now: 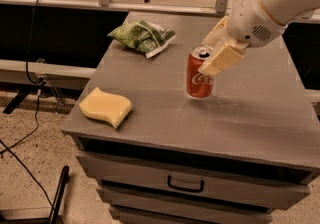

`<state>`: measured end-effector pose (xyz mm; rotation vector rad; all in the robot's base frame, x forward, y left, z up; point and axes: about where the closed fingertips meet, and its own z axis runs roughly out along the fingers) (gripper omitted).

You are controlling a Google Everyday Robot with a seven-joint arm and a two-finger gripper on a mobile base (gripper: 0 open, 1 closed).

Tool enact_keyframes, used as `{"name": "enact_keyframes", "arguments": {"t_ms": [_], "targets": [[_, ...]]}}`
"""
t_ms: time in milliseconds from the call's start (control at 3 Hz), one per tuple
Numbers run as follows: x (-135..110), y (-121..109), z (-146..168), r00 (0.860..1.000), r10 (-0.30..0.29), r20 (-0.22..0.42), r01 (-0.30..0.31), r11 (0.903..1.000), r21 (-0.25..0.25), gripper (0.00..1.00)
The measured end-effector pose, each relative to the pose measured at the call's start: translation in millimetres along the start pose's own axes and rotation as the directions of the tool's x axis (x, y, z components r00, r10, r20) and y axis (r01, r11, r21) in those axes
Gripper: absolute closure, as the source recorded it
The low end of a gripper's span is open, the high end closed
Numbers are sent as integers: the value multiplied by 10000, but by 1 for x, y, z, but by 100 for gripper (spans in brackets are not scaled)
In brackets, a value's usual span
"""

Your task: Pick coke can

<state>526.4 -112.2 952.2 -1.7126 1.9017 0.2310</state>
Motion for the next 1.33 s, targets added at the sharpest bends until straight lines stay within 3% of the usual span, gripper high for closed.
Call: {"name": "enact_keyframes", "arguments": {"t_ms": [333,1000,1333], "targets": [[-23,-1,-13,9978,-504,441,502,9987,74,100],[-67,-7,3,9832,-1546,968,1545,9880,81,100],[-67,-7,3,9832,-1547,968,1547,9879,81,100]]}}
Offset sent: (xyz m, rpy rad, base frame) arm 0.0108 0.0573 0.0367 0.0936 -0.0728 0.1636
